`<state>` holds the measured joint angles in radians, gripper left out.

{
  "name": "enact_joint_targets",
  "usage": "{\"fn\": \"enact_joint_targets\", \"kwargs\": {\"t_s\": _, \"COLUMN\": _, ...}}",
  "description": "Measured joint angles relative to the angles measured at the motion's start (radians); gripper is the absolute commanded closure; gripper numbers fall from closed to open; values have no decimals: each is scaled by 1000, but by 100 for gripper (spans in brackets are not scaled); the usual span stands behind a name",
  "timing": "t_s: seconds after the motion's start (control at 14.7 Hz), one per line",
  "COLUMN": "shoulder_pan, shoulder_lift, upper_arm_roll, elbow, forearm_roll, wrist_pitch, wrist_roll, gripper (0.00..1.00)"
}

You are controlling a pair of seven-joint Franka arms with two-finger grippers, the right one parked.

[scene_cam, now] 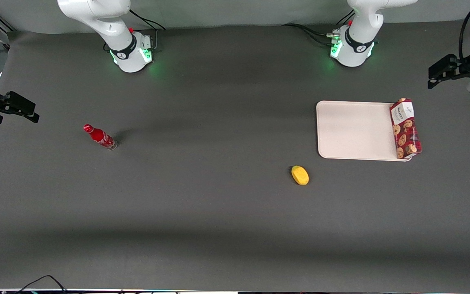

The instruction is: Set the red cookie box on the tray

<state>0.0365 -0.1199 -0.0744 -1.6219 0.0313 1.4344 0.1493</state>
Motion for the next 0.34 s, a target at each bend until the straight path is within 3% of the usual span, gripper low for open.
{"fn": "enact_joint_targets", "kwargs": {"t_s": 0.34, "shoulder_pan": 0, "shoulder_lift": 37, "upper_arm_roll": -10, "elbow": 0, "forearm_roll": -7, "wrist_pitch": 28, "wrist_roll": -7, "gripper": 0}}
